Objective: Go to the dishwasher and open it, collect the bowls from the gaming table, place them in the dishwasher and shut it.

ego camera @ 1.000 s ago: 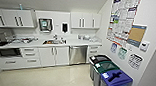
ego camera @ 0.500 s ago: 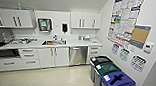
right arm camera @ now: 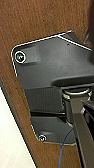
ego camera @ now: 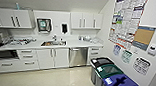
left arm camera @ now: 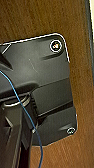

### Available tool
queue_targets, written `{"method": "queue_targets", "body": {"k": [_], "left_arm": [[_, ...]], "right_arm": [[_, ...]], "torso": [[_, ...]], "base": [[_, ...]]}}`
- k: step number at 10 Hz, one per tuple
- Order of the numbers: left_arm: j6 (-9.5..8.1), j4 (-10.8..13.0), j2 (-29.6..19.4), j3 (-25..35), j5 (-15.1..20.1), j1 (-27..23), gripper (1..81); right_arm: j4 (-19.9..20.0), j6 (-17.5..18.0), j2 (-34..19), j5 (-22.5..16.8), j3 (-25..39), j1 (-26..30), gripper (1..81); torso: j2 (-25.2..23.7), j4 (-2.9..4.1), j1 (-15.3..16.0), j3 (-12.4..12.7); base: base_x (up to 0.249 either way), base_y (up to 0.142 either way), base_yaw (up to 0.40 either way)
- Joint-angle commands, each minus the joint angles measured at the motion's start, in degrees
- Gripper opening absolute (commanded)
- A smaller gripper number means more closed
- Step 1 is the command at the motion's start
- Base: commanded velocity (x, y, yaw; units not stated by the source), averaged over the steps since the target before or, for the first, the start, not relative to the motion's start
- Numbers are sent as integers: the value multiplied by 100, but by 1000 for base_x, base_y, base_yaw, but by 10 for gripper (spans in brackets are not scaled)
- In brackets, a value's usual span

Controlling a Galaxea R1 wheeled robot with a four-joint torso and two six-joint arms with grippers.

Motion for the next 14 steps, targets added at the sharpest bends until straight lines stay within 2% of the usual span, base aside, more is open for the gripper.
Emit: {"method": "queue_targets", "body": {"k": [1,14], "left_arm": [[66,44,-56,51,311,-287,811],[58,44,-38,51,311,-287,811]], "right_arm": [[-74,-32,-78,-279,50,274,811],[-82,-32,-69,-279,50,247,811]], "torso": [[0,0,0,0],[0,0,2,0]], "base": [[126,0,0],[119,0,0]]}}
